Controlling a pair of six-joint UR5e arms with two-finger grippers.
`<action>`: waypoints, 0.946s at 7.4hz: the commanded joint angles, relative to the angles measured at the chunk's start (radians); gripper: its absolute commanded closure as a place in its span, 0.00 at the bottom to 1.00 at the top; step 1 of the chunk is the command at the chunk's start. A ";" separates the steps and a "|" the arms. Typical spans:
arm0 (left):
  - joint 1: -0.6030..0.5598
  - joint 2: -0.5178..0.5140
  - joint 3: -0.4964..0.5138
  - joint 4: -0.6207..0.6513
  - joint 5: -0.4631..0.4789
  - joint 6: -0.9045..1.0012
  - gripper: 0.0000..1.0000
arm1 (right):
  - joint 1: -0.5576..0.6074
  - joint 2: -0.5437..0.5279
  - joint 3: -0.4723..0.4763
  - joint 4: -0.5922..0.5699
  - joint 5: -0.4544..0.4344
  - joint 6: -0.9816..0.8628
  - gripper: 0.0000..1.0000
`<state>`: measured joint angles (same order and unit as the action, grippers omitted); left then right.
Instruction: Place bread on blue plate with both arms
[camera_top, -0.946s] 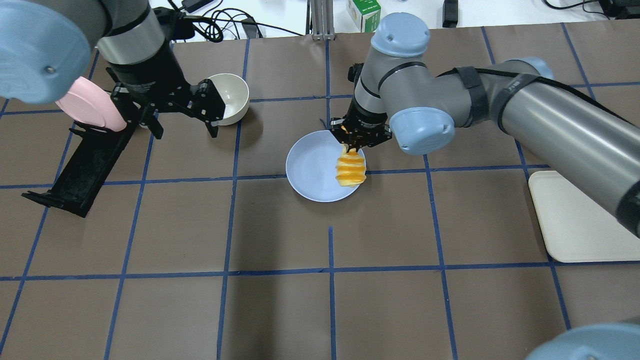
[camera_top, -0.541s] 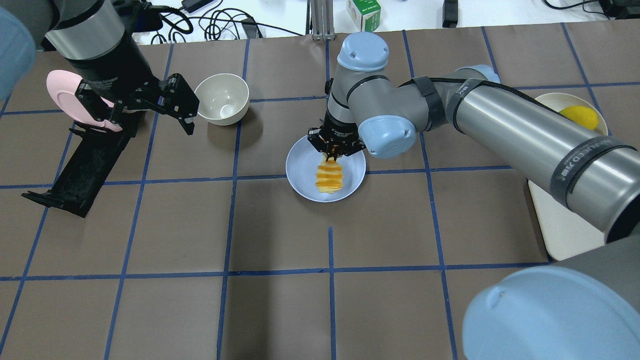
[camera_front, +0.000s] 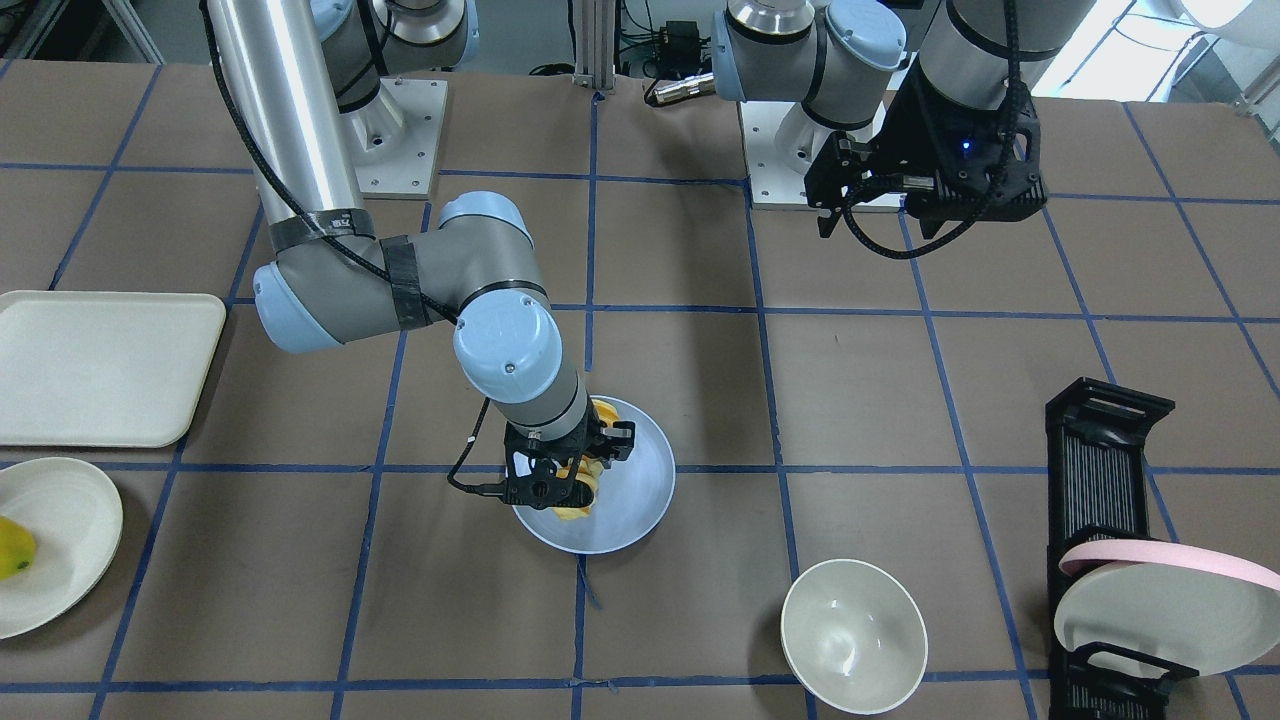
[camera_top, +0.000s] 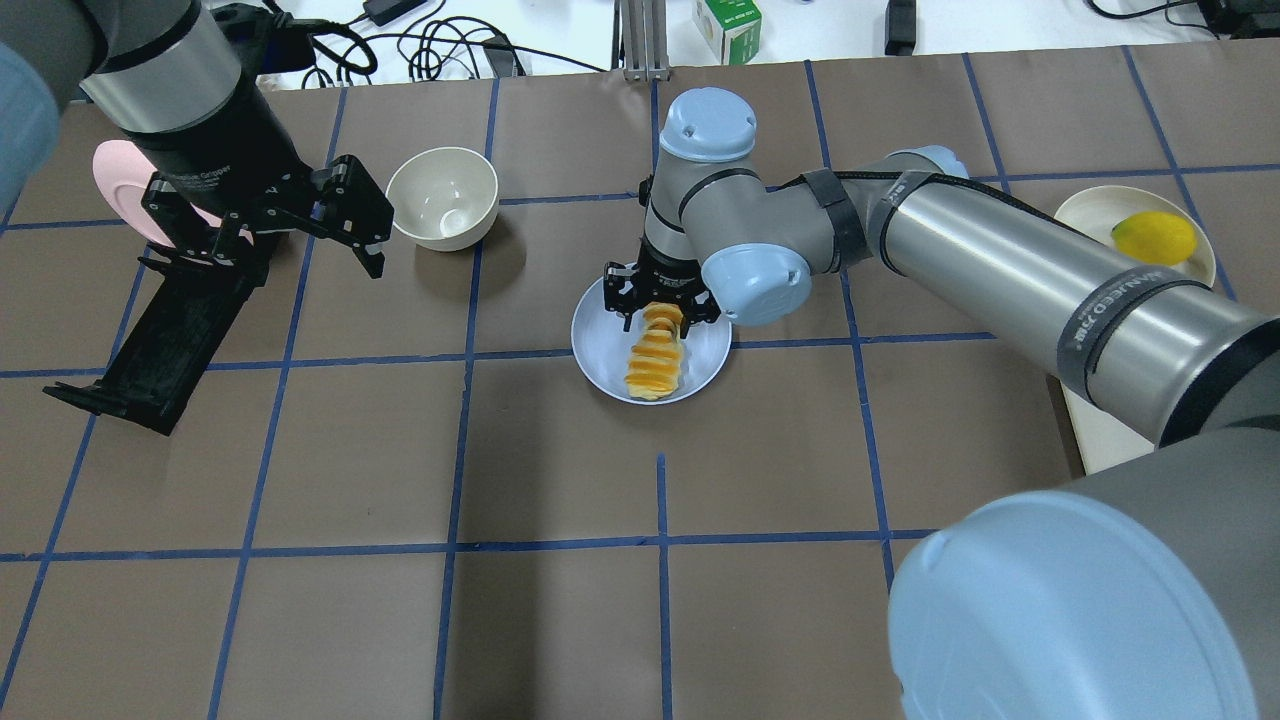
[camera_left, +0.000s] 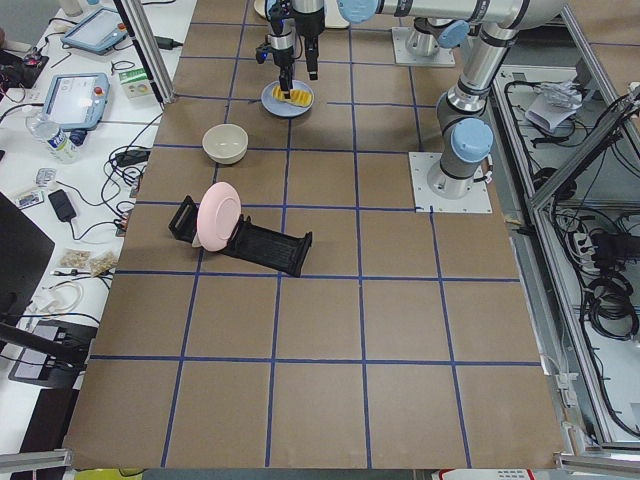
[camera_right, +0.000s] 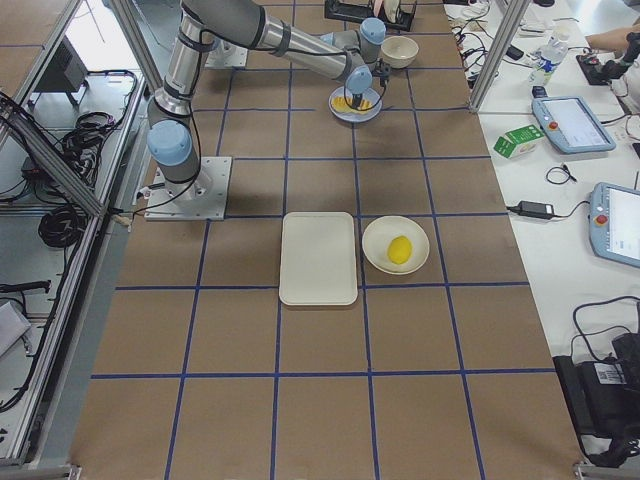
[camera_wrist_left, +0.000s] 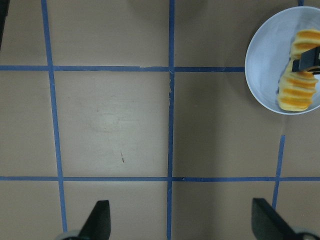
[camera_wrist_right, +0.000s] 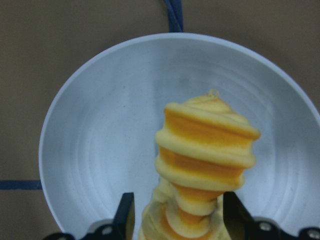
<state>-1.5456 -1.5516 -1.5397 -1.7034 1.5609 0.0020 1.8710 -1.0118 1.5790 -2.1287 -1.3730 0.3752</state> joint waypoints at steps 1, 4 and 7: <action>-0.001 0.001 -0.003 0.001 -0.002 -0.010 0.00 | -0.042 -0.072 -0.098 0.143 -0.034 -0.130 0.00; 0.001 0.001 -0.003 0.016 -0.001 -0.008 0.00 | -0.235 -0.248 -0.165 0.451 -0.161 -0.394 0.00; -0.001 -0.002 0.000 0.034 -0.002 -0.084 0.00 | -0.257 -0.502 -0.142 0.661 -0.229 -0.407 0.00</action>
<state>-1.5450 -1.5514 -1.5424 -1.6809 1.5590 -0.0260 1.6159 -1.4190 1.4200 -1.5254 -1.5937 -0.0240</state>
